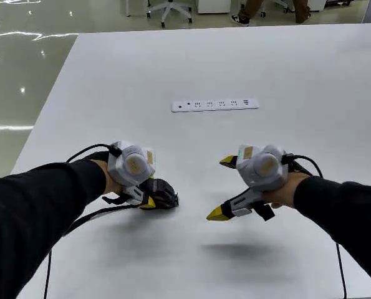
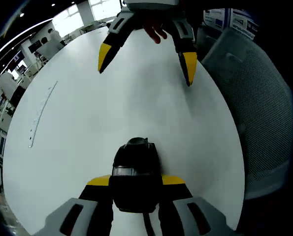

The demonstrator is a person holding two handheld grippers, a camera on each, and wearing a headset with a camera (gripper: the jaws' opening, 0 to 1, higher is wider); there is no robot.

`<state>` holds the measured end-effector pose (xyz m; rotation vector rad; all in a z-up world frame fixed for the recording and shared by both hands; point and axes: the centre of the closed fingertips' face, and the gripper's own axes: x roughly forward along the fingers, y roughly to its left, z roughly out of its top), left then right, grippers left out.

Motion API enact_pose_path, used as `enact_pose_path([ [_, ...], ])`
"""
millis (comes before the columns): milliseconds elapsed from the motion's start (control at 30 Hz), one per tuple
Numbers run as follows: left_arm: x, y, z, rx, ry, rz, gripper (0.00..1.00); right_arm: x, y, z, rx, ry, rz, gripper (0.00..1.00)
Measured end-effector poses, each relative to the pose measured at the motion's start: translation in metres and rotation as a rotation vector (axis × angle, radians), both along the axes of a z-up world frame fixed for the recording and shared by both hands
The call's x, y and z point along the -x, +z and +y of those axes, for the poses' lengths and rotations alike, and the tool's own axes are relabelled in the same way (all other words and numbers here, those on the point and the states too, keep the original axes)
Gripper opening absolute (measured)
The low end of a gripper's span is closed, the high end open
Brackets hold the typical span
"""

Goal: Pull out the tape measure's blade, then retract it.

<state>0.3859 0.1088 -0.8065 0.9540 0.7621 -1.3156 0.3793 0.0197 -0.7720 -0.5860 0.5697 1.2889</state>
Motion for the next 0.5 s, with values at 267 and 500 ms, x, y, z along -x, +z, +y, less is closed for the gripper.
enact_pose_path([
  [267, -0.003, -0.002, 0.001, -0.004, 0.061, 0.003, 0.31, -0.004, -0.029, 0.045, 0.064, 0.115, 0.029, 0.51],
  [500, -0.004, -0.002, 0.002, 0.020, 0.090, 0.016, 0.31, -0.006, -0.055, 0.059, 0.122, 0.129, 0.072, 0.32],
])
